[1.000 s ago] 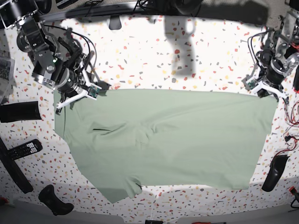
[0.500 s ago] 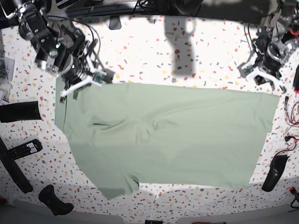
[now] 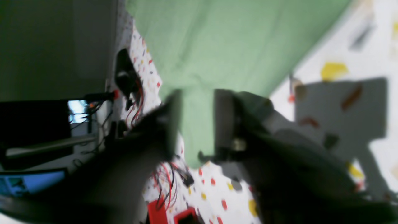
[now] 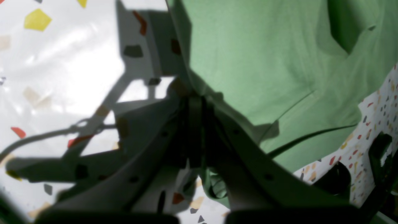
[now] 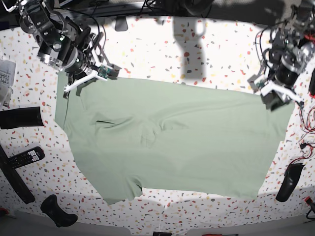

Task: Fold the T-shirt properly
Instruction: 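Pull the held corners with both grippers away from the hem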

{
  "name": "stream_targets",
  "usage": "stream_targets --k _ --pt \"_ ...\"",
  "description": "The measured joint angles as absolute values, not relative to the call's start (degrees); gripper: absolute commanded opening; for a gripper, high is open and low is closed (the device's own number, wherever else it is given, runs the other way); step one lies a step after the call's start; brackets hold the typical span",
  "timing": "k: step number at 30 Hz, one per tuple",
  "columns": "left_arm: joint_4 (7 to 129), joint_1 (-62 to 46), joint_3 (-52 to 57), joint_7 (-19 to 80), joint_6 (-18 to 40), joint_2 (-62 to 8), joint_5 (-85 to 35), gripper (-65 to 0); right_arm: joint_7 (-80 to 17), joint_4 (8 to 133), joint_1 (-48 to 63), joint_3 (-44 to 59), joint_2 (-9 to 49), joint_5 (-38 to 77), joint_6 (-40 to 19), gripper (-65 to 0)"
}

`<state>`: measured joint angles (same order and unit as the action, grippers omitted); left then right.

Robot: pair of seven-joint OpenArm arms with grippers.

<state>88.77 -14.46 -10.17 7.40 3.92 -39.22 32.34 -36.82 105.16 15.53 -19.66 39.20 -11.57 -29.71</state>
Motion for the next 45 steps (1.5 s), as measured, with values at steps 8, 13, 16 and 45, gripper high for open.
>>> stream_targets --k 8,13,16,45 --pt "86.0 -14.4 -10.1 6.8 11.0 -47.5 34.7 -38.8 -36.9 105.2 15.6 -19.7 39.2 -11.7 -29.7 -65.0" --pt "85.5 -14.8 -10.1 0.4 10.9 -49.6 36.0 -38.8 -36.9 105.2 15.6 -19.7 39.2 -11.7 -29.3 -65.0" --pt "83.6 -13.7 -10.2 -4.5 11.0 -47.9 38.4 -38.8 -37.0 105.2 15.5 -19.7 39.2 -11.7 -28.6 -65.0" --pt "67.3 -5.0 -10.1 -13.9 9.2 -42.1 46.0 -43.5 -37.1 105.2 15.4 -19.7 39.2 -11.7 -28.6 -65.0"
